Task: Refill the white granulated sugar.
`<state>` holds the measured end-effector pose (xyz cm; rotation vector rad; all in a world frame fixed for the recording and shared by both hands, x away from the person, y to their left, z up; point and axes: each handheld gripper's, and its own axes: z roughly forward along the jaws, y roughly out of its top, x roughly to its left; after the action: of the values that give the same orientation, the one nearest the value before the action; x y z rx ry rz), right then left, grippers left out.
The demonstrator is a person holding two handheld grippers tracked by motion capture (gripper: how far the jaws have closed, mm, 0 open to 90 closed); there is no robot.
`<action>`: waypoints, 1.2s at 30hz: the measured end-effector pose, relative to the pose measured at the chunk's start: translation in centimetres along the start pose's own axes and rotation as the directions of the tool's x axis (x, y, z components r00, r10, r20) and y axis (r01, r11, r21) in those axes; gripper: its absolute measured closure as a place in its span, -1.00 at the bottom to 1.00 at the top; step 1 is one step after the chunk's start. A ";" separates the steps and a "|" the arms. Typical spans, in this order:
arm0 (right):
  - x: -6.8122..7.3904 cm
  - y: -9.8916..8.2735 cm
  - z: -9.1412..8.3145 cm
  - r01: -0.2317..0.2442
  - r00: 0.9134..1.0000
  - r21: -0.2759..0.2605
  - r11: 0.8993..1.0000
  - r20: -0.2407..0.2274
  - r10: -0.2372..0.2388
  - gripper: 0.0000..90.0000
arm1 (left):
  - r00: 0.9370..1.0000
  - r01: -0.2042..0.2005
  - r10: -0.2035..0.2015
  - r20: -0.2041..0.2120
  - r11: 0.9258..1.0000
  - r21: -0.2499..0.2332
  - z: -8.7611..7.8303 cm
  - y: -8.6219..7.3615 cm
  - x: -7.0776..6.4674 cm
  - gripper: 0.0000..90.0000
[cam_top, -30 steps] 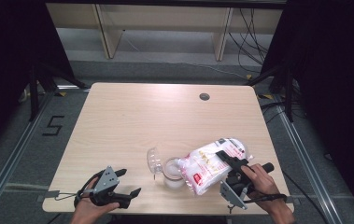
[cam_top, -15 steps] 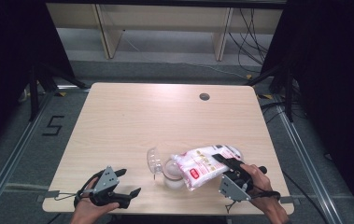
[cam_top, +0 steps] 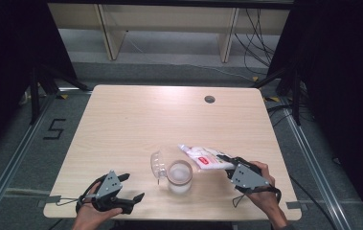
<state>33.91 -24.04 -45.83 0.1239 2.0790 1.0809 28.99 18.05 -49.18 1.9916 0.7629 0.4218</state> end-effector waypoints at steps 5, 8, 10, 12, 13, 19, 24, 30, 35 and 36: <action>-0.3 -1.6 0.6 -0.146 0.989 -0.022 0.989 -0.009 0.146 0.81 | 1.000 -0.008 0.008 -0.001 1.000 0.006 0.0 0.0 0.0 -0.65; -0.4 -2.2 0.9 -0.179 0.983 -0.001 0.984 -0.031 0.179 0.81 | 1.000 -0.003 0.003 0.000 1.000 0.000 0.0 0.0 0.0 -0.65; -0.3 -2.4 1.0 -0.205 0.979 -0.001 0.979 -0.026 0.204 0.81 | 1.000 -0.003 0.003 -0.001 1.000 0.000 0.0 0.0 0.0 -0.65; -0.6 -2.5 1.0 -0.209 0.978 -0.011 0.978 -0.029 0.209 0.81 | 1.000 -0.015 0.015 -0.003 1.000 0.008 -0.1 0.0 0.1 -0.65; -0.5 -2.5 1.0 -0.228 0.973 -0.013 0.974 -0.028 0.228 0.81 | 1.000 -0.013 0.013 -0.003 1.000 0.007 -0.1 0.0 0.0 -0.65; -0.6 -2.9 1.0 -0.275 0.961 0.004 0.962 -0.026 0.275 0.81 | 1.000 -0.014 0.014 -0.003 1.000 0.008 -0.1 0.0 0.1 -0.65; -0.8 -3.2 1.0 -0.314 0.949 0.000 0.950 -0.027 0.314 0.80 | 1.000 0.016 -0.016 0.000 1.000 0.005 0.0 -0.1 -0.1 -0.65; -1.0 -3.7 0.5 -0.412 0.911 0.011 0.911 -0.015 0.412 0.79 | 1.000 -0.013 0.013 -0.004 1.000 0.008 -0.1 0.0 0.0 -0.65; -1.1 -3.7 0.0 -0.419 0.908 0.032 0.908 0.000 0.419 0.78 | 1.000 -0.003 0.003 -0.004 1.000 0.001 0.0 0.0 0.0 -0.65; -1.0 -3.7 -0.1 -0.429 0.903 0.039 0.902 0.000 0.429 0.78 | 1.000 -0.015 0.015 -0.005 1.000 0.011 -0.1 0.0 0.1 -0.65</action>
<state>35.47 -26.89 -47.87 0.6243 2.1335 1.2985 29.02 18.16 -49.16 2.0080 0.7554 0.4323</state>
